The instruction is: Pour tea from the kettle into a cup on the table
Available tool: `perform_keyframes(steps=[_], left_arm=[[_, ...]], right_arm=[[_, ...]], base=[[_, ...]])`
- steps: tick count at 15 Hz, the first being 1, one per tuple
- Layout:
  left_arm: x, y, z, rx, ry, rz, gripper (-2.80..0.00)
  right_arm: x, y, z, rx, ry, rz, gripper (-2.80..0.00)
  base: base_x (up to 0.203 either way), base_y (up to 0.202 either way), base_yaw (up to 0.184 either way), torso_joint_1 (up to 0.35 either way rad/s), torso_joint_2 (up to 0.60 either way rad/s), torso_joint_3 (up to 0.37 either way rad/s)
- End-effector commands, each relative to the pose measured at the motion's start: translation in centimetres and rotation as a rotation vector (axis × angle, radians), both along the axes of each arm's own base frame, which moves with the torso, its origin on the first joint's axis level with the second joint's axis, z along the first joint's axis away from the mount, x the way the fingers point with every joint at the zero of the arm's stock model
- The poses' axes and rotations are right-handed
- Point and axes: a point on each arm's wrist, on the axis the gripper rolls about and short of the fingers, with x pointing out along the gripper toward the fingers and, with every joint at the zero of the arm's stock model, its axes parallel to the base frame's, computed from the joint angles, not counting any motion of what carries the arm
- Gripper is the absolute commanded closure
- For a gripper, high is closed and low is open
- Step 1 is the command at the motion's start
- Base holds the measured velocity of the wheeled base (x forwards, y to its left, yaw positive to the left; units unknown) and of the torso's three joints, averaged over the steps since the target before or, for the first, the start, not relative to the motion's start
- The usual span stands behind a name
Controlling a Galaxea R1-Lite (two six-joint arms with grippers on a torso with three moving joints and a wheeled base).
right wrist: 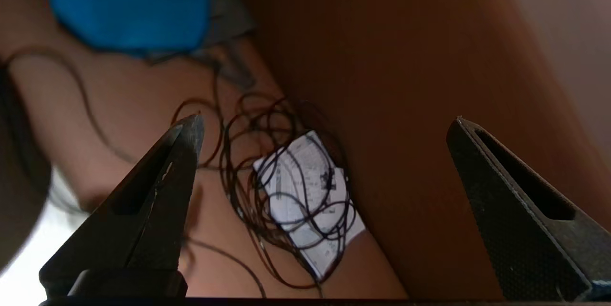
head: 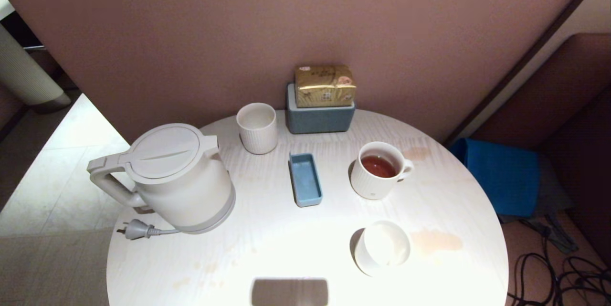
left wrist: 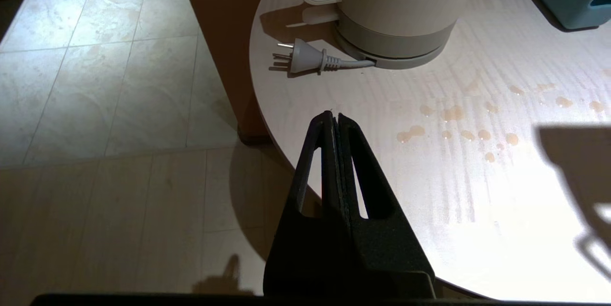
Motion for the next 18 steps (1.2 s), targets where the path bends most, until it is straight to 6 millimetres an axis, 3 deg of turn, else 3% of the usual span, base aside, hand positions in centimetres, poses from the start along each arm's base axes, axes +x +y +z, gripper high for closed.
perform_keyframes(steps=[1, 3, 6, 8, 13, 14, 16, 17, 18], left_arm=[[0.0, 0.0, 0.0, 0.000, -0.001, 0.001, 0.00], [0.0, 0.0, 0.0, 0.000, 0.000, 0.001, 0.00], [0.0, 0.0, 0.0, 0.000, 0.000, 0.001, 0.00], [0.0, 0.0, 0.0, 0.000, 0.000, 0.001, 0.00], [0.0, 0.0, 0.0, 0.000, 0.000, 0.001, 0.00], [0.0, 0.0, 0.0, 0.000, 0.000, 0.001, 0.00], [0.0, 0.0, 0.0, 0.000, 0.000, 0.001, 0.00], [0.0, 0.0, 0.0, 0.000, -0.001, -0.001, 0.00], [0.0, 0.0, 0.0, 0.000, -0.001, 0.001, 0.00]], right_arm=[[-3.2, 0.2, -1.1, 0.006, -0.207, 0.118, -2.80], [-3.9, 0.8, -2.7, 0.014, -0.276, 0.431, -2.80], [-2.7, 1.6, -6.4, 0.145, -0.180, 0.768, -2.80], [-2.4, 1.8, -7.6, 0.228, -0.161, 0.826, -2.80], [-2.4, 1.8, -7.5, 0.236, -0.161, 0.847, -2.80], [-2.4, 1.8, -7.5, 0.236, -0.161, 0.847, 0.00], [-2.4, 1.8, -7.5, 0.237, -0.162, 0.848, 0.00], [-2.4, 1.8, -7.5, 0.237, -0.163, 0.848, -2.80], [-2.4, 1.8, -7.5, 0.236, -0.164, 0.848, -2.80]], base=[[0.000, 0.000, 0.000, 0.000, 0.00, 0.000], [0.000, 0.000, 0.000, 0.000, 0.00, 0.000], [0.000, 0.000, 0.000, 0.000, 0.00, 0.000], [0.000, 0.000, 0.000, 0.000, 0.00, 0.000], [0.000, 0.000, 0.000, 0.000, 0.00, 0.000], [0.000, 0.000, 0.000, 0.000, 0.00, 0.000], [0.000, 0.000, 0.000, 0.000, 0.00, 0.000], [0.000, 0.000, 0.000, 0.000, 0.00, 0.000], [0.000, 0.000, 0.000, 0.000, 0.00, 0.000]])
